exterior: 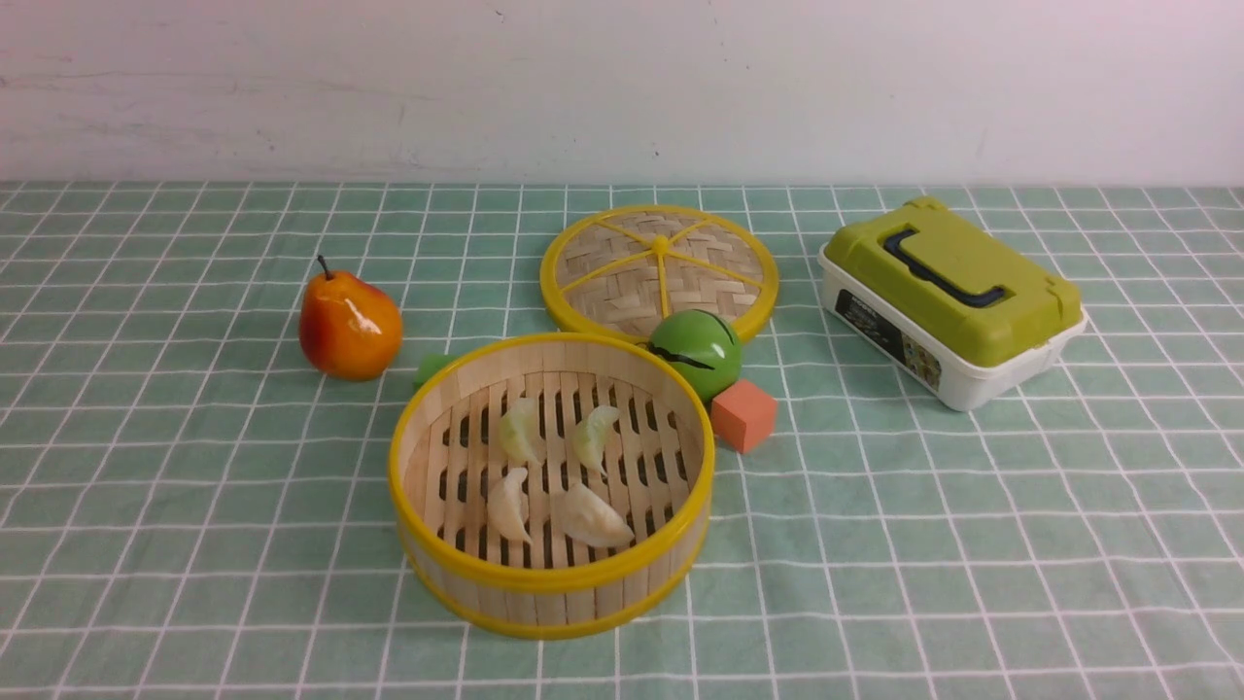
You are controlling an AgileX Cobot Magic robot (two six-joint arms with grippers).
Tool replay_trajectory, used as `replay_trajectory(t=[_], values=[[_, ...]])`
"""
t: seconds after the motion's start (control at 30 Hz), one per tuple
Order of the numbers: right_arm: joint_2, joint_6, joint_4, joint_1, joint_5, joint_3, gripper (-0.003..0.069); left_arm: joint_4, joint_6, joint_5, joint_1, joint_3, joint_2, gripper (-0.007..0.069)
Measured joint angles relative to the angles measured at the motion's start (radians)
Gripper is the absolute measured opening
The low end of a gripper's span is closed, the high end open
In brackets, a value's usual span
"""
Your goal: Put the dumplings into the steamer on the table with the blue tablecloth.
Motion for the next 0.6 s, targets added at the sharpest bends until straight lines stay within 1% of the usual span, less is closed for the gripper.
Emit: replay_trajectory(t=[0.6], values=[[0.000,0.000,0.000,0.000,0.000,0.000,0.0084,-0.001,0.000,0.000,0.000,0.000,0.000,-0.0006]])
